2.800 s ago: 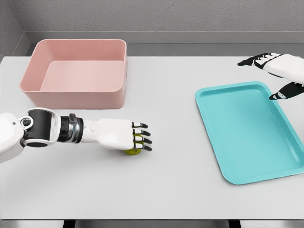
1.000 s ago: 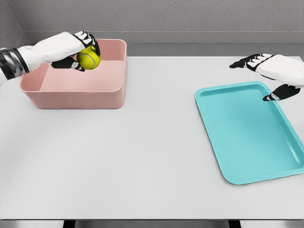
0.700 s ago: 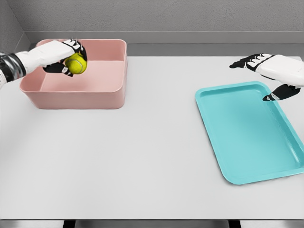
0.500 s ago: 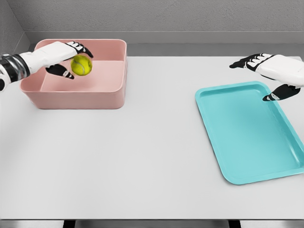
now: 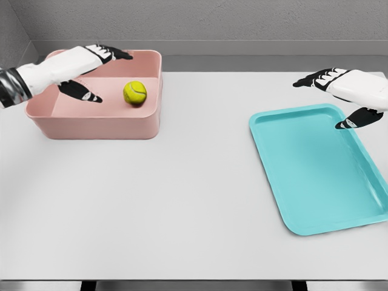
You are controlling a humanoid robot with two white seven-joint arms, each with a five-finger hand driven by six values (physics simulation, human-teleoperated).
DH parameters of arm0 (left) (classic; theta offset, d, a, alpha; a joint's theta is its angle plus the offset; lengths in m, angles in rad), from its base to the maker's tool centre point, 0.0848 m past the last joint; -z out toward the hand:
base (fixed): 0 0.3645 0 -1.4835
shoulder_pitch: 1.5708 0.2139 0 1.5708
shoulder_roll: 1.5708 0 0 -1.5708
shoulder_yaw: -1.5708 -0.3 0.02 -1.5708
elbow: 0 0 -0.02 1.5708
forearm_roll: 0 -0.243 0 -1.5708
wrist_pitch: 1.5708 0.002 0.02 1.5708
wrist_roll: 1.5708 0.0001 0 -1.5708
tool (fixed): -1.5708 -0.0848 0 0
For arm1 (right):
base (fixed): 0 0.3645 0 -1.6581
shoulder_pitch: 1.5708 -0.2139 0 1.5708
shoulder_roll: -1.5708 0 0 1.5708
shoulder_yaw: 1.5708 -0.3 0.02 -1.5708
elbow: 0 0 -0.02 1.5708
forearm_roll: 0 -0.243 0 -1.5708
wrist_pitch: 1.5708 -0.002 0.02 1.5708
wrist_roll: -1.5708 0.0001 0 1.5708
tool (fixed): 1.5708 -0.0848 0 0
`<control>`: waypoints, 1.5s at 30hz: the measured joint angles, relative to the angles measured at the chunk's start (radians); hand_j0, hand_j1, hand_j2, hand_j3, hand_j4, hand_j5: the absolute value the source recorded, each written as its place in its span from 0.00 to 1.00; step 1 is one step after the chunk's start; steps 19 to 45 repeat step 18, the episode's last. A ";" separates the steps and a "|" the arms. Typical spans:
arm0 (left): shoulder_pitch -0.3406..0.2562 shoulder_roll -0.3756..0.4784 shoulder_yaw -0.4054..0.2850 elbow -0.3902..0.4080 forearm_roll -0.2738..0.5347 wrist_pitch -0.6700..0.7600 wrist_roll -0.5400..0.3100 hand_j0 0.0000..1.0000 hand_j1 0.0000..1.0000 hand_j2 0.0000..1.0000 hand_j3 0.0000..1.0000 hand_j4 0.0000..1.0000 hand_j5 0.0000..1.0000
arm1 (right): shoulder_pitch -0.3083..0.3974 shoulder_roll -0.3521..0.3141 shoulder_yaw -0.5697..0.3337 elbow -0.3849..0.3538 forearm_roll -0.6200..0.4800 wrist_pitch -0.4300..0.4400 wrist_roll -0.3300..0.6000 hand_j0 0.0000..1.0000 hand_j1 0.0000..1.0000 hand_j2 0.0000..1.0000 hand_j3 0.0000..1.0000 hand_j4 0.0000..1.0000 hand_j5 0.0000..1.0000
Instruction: Put the tennis from the blue tray into the pink basket with both arms
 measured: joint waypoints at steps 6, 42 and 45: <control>0.124 0.171 0.027 -0.229 0.063 0.000 -0.001 1.00 1.00 1.00 1.00 1.00 1.00 | 0.000 0.000 0.000 0.000 0.000 0.000 0.000 1.00 1.00 1.00 1.00 1.00 1.00; 0.204 0.241 0.090 -0.281 0.071 0.000 -0.010 1.00 1.00 1.00 1.00 1.00 1.00 | 0.000 0.000 0.000 0.000 0.000 0.000 0.000 1.00 1.00 1.00 1.00 1.00 1.00; 0.204 0.241 0.090 -0.281 0.071 0.000 -0.010 1.00 1.00 1.00 1.00 1.00 1.00 | 0.000 0.000 0.000 0.000 0.000 0.000 0.000 1.00 1.00 1.00 1.00 1.00 1.00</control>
